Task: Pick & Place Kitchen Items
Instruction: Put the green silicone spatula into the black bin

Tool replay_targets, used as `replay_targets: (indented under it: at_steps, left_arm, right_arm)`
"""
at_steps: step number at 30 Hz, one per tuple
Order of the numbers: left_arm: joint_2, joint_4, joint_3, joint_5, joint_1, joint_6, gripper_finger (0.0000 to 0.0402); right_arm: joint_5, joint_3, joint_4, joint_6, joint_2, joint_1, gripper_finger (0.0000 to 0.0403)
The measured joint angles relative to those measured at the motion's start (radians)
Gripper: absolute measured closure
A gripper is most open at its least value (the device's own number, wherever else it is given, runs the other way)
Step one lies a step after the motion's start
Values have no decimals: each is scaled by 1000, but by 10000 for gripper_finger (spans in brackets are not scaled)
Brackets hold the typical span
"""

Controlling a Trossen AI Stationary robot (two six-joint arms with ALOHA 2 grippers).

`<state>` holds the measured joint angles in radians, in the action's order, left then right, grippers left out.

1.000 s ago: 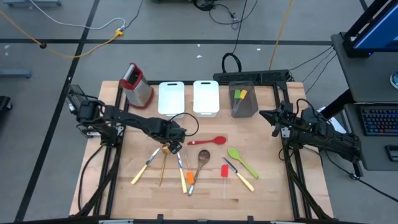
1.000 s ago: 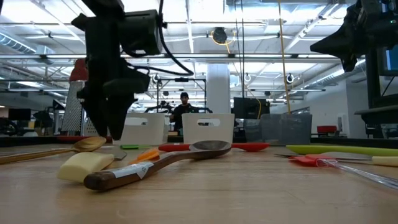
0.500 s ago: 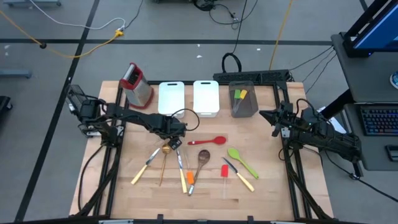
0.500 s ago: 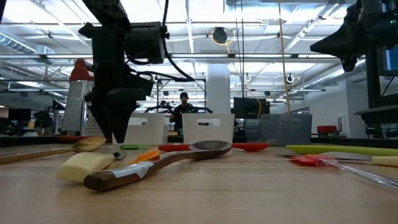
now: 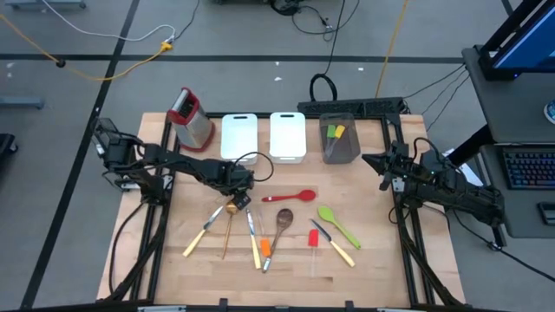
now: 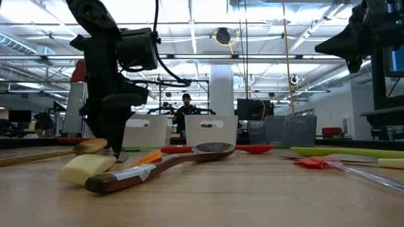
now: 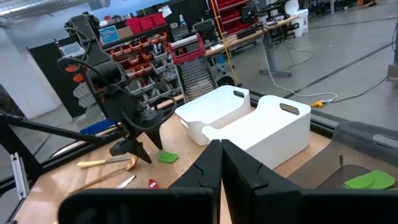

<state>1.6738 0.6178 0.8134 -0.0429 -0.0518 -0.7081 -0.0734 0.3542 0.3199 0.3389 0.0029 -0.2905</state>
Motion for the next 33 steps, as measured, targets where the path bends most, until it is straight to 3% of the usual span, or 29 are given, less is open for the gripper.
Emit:
replay_targets:
  at_steps: [15,33]
  left_arm:
    - [3,-74,-5,-85,2,19,386]
    - [4,-22,5,-131,2,98,397]
  right_arm:
    - [-2,0,0,13,0,0,403]
    - [-3,0,-1,28,0,0,403]
